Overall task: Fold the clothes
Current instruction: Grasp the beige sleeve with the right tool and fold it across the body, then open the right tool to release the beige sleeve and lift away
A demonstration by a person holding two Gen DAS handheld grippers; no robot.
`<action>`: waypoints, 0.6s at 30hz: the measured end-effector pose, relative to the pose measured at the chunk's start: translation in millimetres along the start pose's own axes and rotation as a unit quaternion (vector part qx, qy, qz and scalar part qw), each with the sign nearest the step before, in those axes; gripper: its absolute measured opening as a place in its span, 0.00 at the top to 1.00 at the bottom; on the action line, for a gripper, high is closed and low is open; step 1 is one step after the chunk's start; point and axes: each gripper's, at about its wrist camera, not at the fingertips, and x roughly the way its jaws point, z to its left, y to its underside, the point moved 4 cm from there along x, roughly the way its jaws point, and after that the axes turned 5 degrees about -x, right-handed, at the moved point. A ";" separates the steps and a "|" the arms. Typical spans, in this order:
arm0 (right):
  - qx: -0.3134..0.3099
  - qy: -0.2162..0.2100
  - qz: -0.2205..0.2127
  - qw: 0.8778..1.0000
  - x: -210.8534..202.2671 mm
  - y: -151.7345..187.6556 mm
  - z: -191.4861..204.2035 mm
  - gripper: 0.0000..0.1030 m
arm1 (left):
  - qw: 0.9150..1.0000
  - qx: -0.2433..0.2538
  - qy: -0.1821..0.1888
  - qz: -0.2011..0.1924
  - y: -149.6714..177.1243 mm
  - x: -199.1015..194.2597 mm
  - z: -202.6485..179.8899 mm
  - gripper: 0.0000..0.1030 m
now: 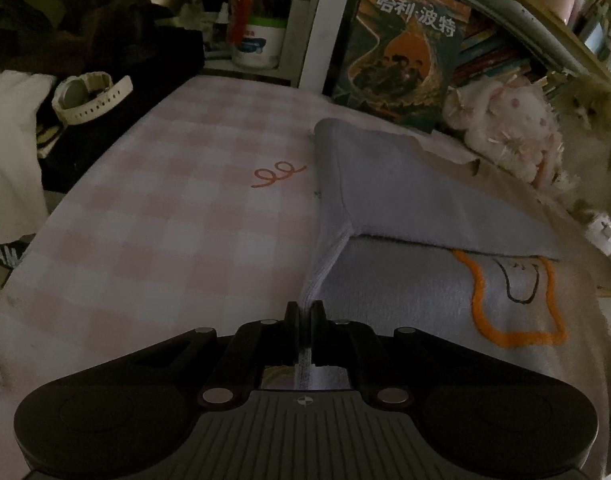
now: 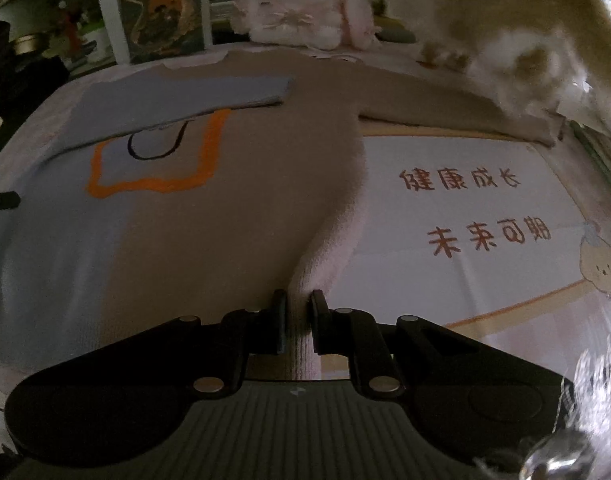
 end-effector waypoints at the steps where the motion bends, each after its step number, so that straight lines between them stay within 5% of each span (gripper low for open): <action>1: 0.001 0.002 0.001 1.000 -0.9 0.8 -0.3 0.89 | 1.000 0.000 0.001 0.000 0.1 0.2 0.3 0.95; 13: -0.002 0.024 0.008 1.000 -3.7 1.5 2.2 0.86 | 0.999 0.036 -0.022 0.004 2.3 -4.0 -6.3 0.84; 18: 0.022 0.036 -0.015 0.999 -18.8 -1.2 -12.4 0.48 | 0.993 0.089 -0.070 -0.030 -2.5 -26.5 -20.3 0.43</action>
